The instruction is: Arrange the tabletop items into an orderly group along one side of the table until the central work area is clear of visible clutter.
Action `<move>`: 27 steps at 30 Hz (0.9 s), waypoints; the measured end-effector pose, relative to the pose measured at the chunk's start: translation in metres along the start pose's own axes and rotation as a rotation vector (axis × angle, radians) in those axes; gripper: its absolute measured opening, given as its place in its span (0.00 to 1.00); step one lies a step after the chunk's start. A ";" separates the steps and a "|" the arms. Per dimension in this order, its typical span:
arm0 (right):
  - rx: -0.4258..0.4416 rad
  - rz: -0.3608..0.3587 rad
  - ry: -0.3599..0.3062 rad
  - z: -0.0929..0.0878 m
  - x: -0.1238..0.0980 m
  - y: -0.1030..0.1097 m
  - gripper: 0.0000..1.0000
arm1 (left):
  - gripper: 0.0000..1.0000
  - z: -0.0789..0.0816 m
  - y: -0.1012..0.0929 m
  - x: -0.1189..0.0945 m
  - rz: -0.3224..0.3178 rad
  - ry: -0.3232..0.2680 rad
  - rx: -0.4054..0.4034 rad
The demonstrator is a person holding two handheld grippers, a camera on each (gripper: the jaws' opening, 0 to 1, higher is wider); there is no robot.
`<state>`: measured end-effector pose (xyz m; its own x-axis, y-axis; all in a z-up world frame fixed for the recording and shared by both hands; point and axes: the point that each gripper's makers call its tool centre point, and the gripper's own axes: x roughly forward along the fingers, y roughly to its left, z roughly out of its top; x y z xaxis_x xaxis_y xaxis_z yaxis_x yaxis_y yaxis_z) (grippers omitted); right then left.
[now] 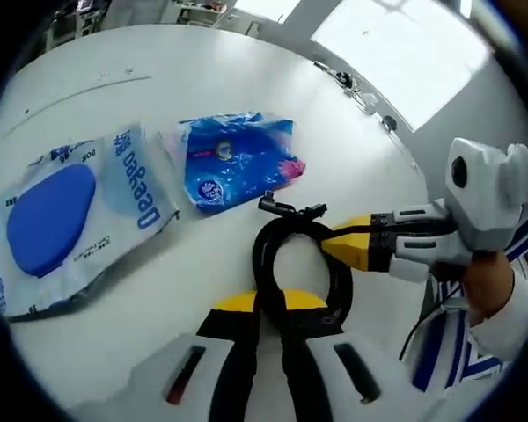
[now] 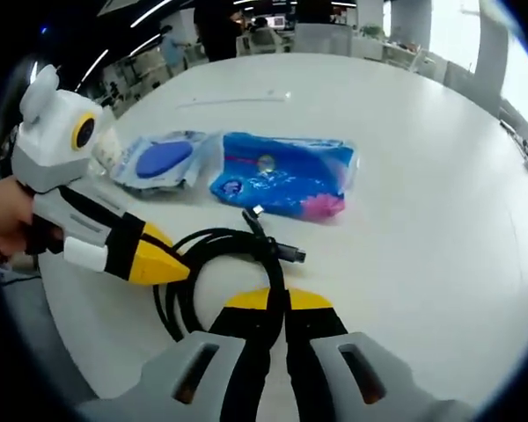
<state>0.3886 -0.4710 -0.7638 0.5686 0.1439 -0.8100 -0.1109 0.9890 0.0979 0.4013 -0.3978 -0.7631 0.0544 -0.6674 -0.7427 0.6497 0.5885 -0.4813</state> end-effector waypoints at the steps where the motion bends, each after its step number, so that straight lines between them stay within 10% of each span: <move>1: -0.001 -0.001 -0.001 0.000 0.000 0.000 0.02 | 0.06 0.000 0.000 0.000 0.000 -0.001 0.002; 15: -0.036 -0.032 -0.064 0.005 -0.010 -0.006 0.17 | 0.09 0.004 0.002 -0.007 0.019 -0.063 0.080; 27: -0.034 -0.026 -0.158 0.024 -0.031 -0.009 0.30 | 0.45 0.024 -0.013 -0.026 -0.045 -0.164 0.188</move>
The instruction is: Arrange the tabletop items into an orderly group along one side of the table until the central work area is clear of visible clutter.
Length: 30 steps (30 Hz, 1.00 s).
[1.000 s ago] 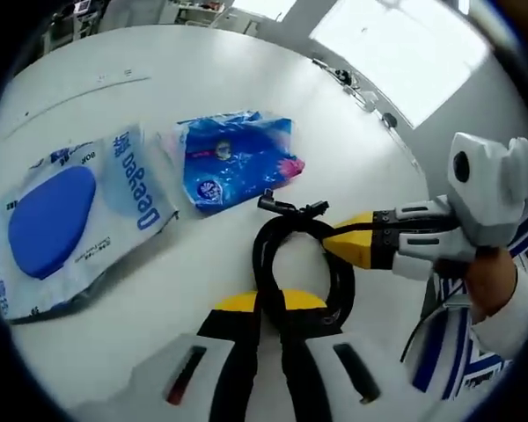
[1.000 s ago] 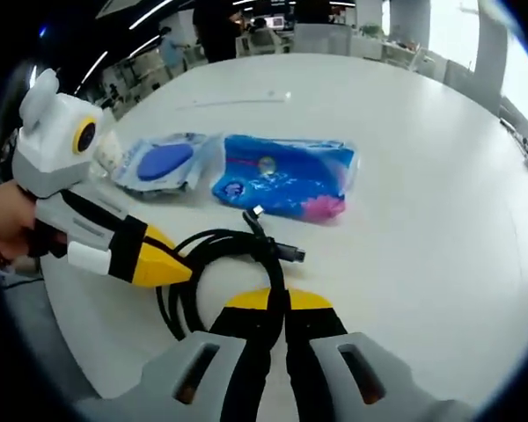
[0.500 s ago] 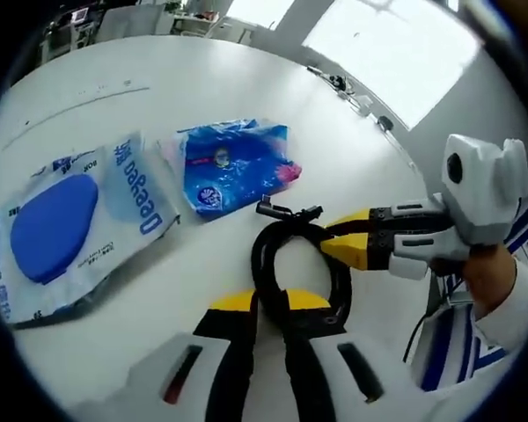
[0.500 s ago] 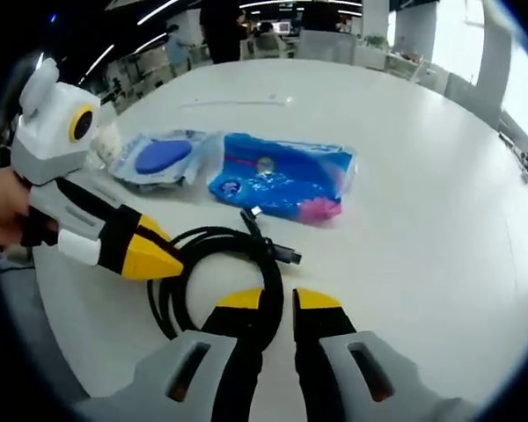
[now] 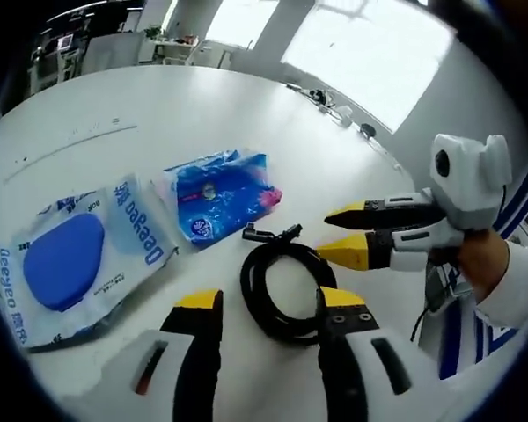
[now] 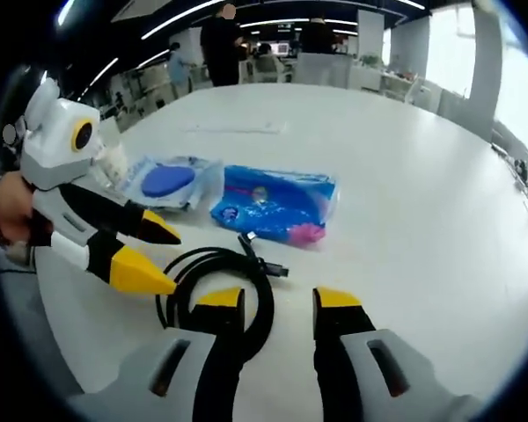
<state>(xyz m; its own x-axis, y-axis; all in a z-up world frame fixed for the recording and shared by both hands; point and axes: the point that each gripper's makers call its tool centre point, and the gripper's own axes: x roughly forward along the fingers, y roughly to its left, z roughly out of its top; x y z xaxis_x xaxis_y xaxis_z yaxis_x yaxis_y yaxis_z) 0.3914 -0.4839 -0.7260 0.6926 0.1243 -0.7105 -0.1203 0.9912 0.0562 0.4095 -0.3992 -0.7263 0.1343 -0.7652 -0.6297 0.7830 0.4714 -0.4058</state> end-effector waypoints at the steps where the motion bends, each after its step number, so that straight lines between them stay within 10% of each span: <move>1: -0.003 0.004 -0.007 0.002 -0.002 0.000 0.31 | 0.47 0.005 -0.003 -0.003 -0.018 -0.020 0.010; 17: -0.025 0.126 -0.207 0.060 -0.055 0.019 0.52 | 0.69 0.043 -0.007 -0.072 -0.056 -0.163 0.116; 30: -0.025 0.199 -0.294 0.074 -0.105 0.029 0.70 | 0.78 0.052 -0.010 -0.180 -0.057 -0.290 0.236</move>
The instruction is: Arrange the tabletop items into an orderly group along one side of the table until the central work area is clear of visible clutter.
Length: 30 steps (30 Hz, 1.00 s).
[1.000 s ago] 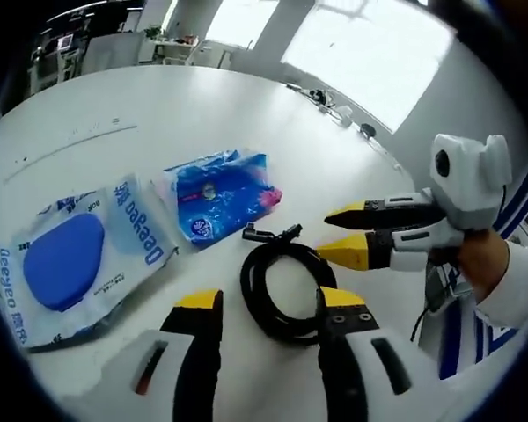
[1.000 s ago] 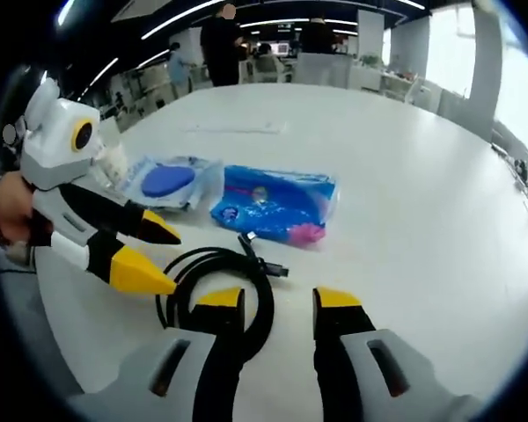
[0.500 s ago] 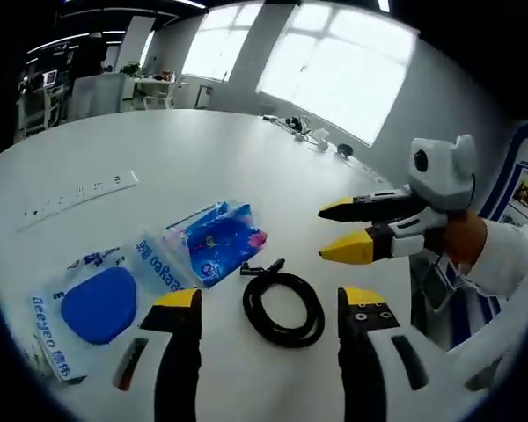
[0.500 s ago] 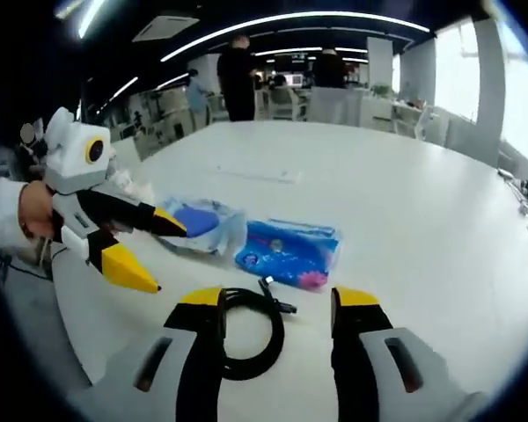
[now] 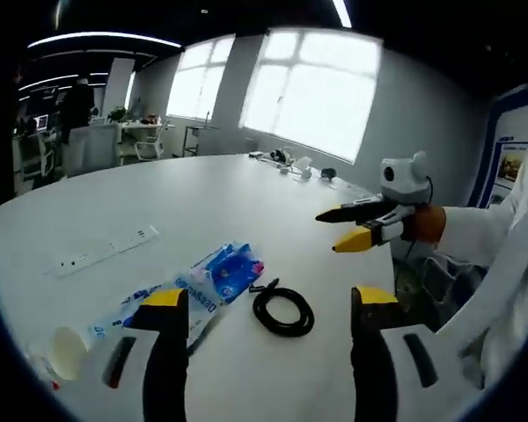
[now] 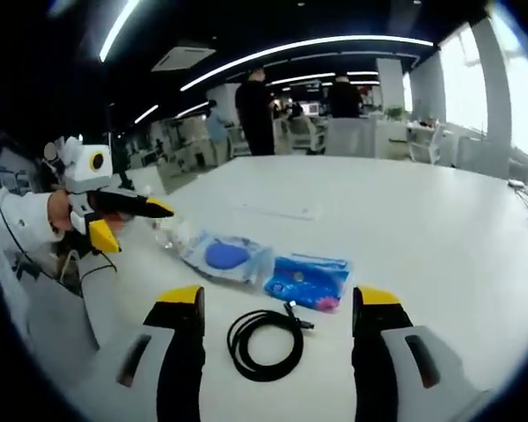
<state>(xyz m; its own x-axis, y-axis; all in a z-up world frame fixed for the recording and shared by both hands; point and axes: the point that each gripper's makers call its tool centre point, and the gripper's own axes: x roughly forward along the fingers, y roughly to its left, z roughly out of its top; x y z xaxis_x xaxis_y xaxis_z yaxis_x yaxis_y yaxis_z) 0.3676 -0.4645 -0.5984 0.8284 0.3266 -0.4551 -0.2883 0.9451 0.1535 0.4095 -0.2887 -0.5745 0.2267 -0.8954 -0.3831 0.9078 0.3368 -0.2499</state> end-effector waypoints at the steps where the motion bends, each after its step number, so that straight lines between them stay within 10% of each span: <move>1: -0.002 0.003 -0.004 0.001 -0.002 0.002 0.71 | 0.79 0.000 0.001 -0.007 0.006 -0.004 0.003; 19: -0.083 0.055 -0.003 0.009 -0.041 0.050 0.85 | 0.93 -0.028 0.022 -0.155 0.168 -0.025 -0.008; 30: -0.072 0.094 0.024 -0.007 -0.054 0.097 0.95 | 1.00 -0.055 0.024 -0.205 0.196 -0.003 -0.038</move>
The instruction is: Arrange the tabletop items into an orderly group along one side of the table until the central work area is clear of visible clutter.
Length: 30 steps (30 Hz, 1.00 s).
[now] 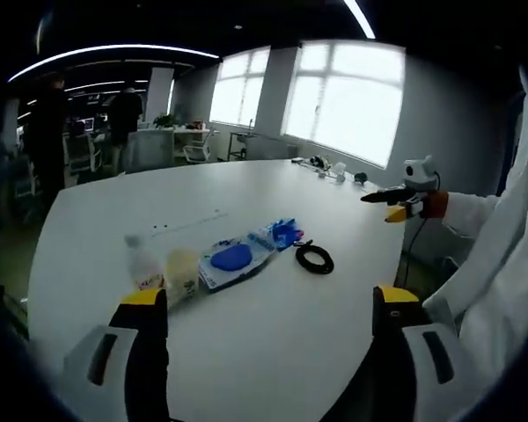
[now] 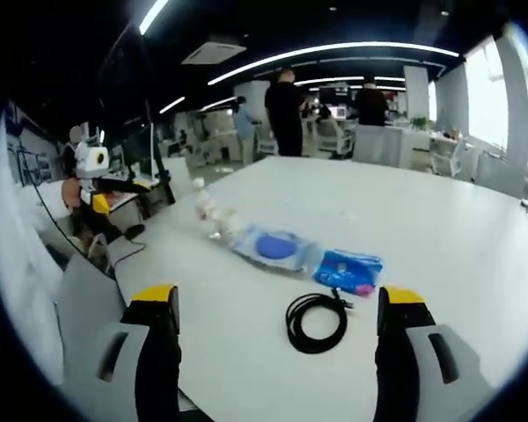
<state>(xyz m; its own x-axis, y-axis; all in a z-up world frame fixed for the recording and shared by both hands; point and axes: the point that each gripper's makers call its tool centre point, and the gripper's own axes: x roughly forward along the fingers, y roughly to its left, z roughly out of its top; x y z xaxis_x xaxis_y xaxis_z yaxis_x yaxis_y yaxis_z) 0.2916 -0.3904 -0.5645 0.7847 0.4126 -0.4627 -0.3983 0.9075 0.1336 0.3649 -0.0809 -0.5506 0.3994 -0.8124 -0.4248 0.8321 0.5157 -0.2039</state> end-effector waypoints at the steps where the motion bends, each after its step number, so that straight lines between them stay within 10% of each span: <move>1: 0.005 0.002 0.006 -0.004 -0.001 0.004 0.96 | 1.00 -0.003 0.000 -0.002 -0.002 0.005 -0.006; 12: 0.084 -0.025 0.060 -0.040 -0.017 0.034 0.99 | 1.00 -0.030 -0.006 -0.009 -0.057 0.042 -0.038; 30: 0.084 -0.035 0.076 -0.040 -0.016 0.030 0.98 | 1.00 -0.033 -0.008 -0.006 -0.060 0.032 -0.052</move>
<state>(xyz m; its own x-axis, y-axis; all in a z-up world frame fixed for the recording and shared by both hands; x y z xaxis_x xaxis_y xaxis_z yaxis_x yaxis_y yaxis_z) 0.2484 -0.3728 -0.5880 0.7582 0.3759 -0.5327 -0.3272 0.9261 0.1878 0.3432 -0.0707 -0.5754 0.3361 -0.8339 -0.4378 0.8328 0.4802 -0.2752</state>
